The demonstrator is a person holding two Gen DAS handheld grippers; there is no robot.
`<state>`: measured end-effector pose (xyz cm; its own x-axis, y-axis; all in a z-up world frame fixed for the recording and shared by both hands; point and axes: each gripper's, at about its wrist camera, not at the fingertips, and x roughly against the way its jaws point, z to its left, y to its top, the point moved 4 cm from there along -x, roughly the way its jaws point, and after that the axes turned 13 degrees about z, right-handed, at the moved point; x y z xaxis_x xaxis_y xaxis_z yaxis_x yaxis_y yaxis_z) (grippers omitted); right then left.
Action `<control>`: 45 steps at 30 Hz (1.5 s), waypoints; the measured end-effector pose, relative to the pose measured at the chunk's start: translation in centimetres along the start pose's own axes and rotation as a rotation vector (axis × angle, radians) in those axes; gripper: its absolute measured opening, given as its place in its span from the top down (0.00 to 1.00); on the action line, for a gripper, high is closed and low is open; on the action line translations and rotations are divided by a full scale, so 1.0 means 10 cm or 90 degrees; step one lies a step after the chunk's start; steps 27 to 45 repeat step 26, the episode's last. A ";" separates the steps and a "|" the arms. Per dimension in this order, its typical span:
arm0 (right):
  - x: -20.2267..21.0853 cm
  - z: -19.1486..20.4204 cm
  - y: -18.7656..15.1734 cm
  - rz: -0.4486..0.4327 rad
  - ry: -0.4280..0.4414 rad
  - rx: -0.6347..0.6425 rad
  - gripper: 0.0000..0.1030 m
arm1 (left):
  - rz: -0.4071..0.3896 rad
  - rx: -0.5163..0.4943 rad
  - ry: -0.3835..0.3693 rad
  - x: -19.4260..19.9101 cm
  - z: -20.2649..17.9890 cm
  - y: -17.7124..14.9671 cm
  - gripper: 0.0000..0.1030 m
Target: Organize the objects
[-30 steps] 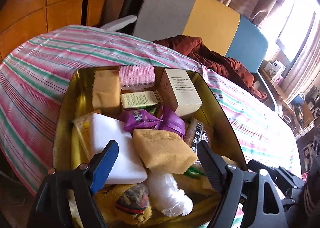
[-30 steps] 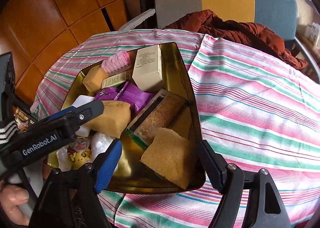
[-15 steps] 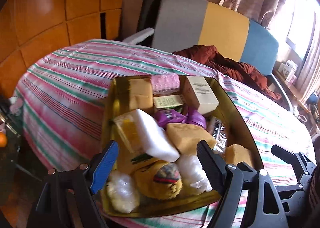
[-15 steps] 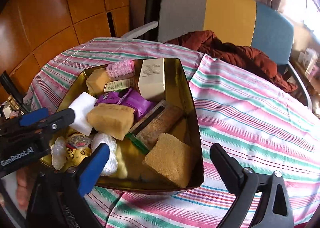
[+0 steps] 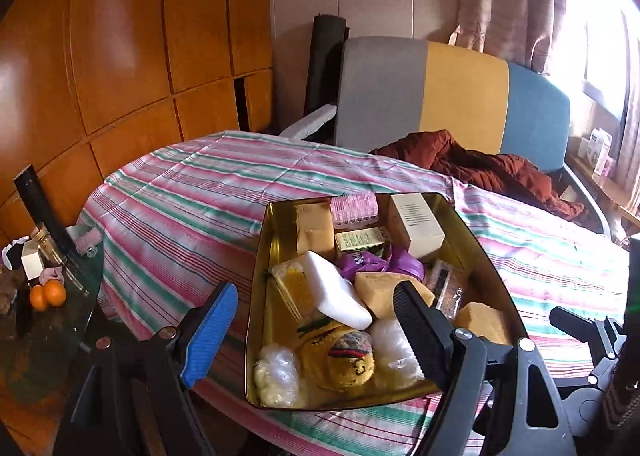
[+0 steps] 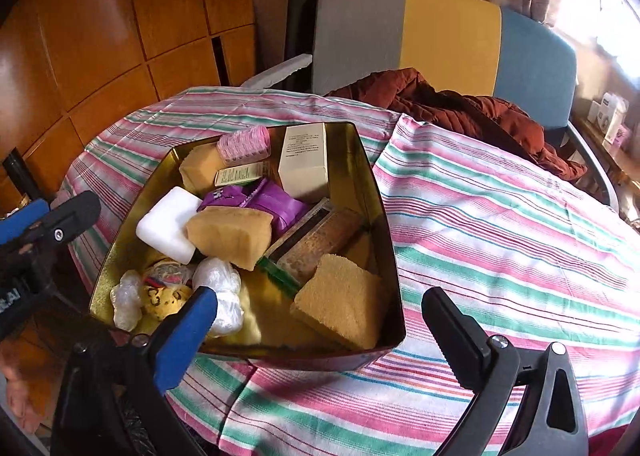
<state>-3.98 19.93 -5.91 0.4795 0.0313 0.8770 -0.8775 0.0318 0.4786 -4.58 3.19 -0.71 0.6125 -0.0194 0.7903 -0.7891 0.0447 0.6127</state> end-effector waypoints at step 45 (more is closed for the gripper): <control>0.00 0.09 -0.02 0.001 -0.010 0.014 0.00 | 0.024 -0.004 -0.028 -0.13 -0.01 -0.12 0.29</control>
